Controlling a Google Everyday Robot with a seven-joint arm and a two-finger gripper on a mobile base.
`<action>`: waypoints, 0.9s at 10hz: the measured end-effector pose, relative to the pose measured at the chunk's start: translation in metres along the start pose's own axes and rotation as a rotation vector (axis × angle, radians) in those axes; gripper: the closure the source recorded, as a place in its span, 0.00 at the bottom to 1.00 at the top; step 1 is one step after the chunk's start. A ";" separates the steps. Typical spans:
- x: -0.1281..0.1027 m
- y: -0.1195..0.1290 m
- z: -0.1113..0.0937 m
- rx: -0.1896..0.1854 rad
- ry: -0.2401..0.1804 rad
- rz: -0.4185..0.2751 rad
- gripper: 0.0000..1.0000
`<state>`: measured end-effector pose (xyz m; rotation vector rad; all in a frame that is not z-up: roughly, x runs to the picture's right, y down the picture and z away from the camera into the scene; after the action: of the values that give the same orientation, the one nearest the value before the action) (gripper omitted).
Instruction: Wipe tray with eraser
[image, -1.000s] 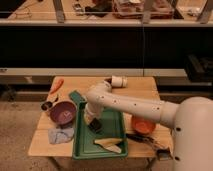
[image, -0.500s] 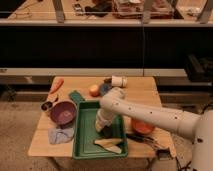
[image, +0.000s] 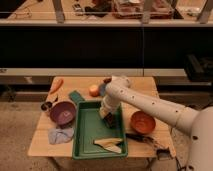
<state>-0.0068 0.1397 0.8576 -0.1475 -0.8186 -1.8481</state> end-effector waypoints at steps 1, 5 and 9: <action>0.013 -0.013 0.005 -0.001 0.001 -0.026 1.00; 0.030 -0.055 0.011 -0.006 0.006 -0.099 1.00; 0.000 -0.080 0.014 0.007 -0.004 -0.159 1.00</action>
<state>-0.0793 0.1647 0.8312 -0.0841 -0.8600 -1.9941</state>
